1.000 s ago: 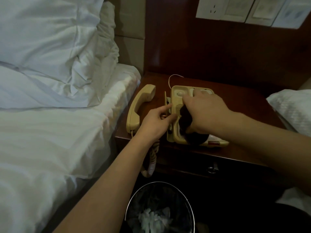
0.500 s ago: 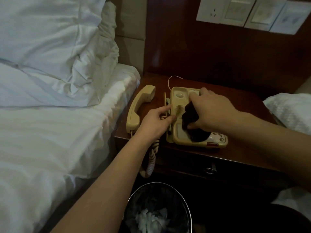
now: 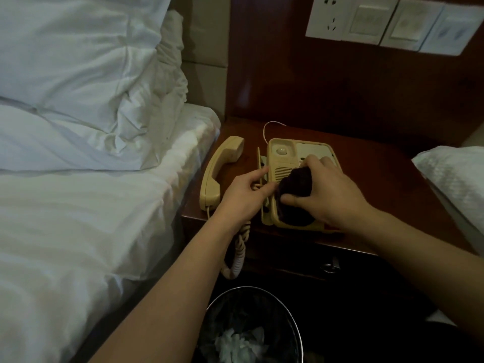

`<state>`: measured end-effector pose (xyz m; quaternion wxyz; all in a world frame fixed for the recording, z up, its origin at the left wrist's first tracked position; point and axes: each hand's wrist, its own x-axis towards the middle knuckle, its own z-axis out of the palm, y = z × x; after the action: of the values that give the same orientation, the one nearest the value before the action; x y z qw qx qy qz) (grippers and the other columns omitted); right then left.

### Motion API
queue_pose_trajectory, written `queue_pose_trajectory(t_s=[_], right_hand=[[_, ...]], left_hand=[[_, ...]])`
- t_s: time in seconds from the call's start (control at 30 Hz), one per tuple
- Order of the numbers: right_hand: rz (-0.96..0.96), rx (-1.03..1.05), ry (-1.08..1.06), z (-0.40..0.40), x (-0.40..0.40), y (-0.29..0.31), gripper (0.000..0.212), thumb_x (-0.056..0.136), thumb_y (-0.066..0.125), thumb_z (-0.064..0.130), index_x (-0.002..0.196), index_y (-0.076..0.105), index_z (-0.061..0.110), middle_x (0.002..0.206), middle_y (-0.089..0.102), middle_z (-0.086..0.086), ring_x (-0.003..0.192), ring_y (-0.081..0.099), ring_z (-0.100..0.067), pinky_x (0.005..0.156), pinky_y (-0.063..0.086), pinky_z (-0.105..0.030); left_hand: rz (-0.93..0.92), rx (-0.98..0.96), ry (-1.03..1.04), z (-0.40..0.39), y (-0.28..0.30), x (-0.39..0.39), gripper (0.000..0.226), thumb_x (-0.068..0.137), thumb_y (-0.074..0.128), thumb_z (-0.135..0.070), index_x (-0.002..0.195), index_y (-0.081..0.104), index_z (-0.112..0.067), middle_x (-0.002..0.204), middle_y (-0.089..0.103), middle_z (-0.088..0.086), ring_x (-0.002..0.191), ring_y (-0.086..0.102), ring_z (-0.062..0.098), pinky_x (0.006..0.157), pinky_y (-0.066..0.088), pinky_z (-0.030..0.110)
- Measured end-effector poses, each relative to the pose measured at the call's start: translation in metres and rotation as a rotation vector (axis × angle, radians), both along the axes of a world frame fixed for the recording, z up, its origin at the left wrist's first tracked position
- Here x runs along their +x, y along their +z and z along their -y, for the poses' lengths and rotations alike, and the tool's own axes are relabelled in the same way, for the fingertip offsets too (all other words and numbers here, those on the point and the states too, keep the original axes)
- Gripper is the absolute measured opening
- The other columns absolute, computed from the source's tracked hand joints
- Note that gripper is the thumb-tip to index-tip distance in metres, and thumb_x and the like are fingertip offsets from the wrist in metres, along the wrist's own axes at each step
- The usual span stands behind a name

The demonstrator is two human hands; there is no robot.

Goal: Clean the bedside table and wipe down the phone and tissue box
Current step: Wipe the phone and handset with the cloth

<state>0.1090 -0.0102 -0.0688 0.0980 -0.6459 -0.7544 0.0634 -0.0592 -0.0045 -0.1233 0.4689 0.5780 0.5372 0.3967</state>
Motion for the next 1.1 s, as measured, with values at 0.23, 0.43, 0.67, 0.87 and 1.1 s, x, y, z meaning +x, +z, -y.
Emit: queue_pose_trajectory(t_s=[0.23, 0.43, 0.67, 0.87, 1.1], right_hand=[[-0.039, -0.138, 0.074, -0.004, 0.006, 0.003, 0.08, 0.066, 0.082, 0.057, 0.127, 0.039, 0.028, 0.125, 0.044, 0.001, 0.114, 0.047, -0.018, 0.09, 0.051, -0.037], [-0.033, -0.155, 0.163, -0.006, 0.007, 0.004, 0.074, 0.068, 0.079, 0.059, 0.124, 0.038, 0.031, 0.117, 0.038, 0.007, 0.109, 0.045, -0.013, 0.084, 0.048, -0.029], [-0.011, -0.071, 0.148, -0.005, 0.004, 0.001, 0.074, 0.069, 0.081, 0.054, 0.126, 0.041, 0.029, 0.123, 0.045, 0.004, 0.11, 0.045, -0.013, 0.087, 0.047, -0.033], [-0.055, 0.161, 0.006, 0.006, 0.001, -0.019, 0.067, 0.075, 0.076, 0.056, 0.125, 0.041, 0.027, 0.122, 0.046, 0.001, 0.113, 0.049, -0.019, 0.084, 0.045, -0.03], [0.131, -0.07, 0.021, 0.013, 0.016, 0.011, 0.076, 0.073, 0.077, 0.057, 0.132, 0.04, 0.028, 0.132, 0.045, -0.001, 0.121, 0.049, -0.021, 0.098, 0.049, -0.041]], left_hand=[[-0.017, 0.01, 0.006, -0.002, -0.001, 0.001, 0.049, 0.1, 0.062, -0.028, 0.148, 0.051, -0.029, 0.135, 0.062, -0.009, 0.12, 0.056, 0.004, 0.102, 0.044, 0.025], [-0.029, 0.003, 0.005, -0.006, -0.002, 0.0, 0.048, 0.1, 0.063, -0.028, 0.147, 0.052, -0.031, 0.138, 0.063, -0.007, 0.125, 0.057, 0.007, 0.109, 0.046, 0.033], [-0.067, 0.004, 0.021, -0.006, -0.001, 0.0, 0.049, 0.1, 0.062, -0.031, 0.147, 0.051, -0.033, 0.131, 0.064, -0.01, 0.117, 0.059, 0.004, 0.1, 0.046, 0.026], [-0.096, 0.001, -0.003, -0.002, 0.003, 0.002, 0.048, 0.102, 0.058, -0.031, 0.149, 0.048, -0.035, 0.129, 0.059, -0.014, 0.113, 0.053, 0.0, 0.088, 0.04, 0.02], [-0.142, 0.01, -0.011, -0.002, 0.006, 0.004, 0.049, 0.103, 0.057, -0.03, 0.151, 0.044, -0.033, 0.134, 0.061, -0.009, 0.119, 0.056, 0.007, 0.097, 0.042, 0.027]])
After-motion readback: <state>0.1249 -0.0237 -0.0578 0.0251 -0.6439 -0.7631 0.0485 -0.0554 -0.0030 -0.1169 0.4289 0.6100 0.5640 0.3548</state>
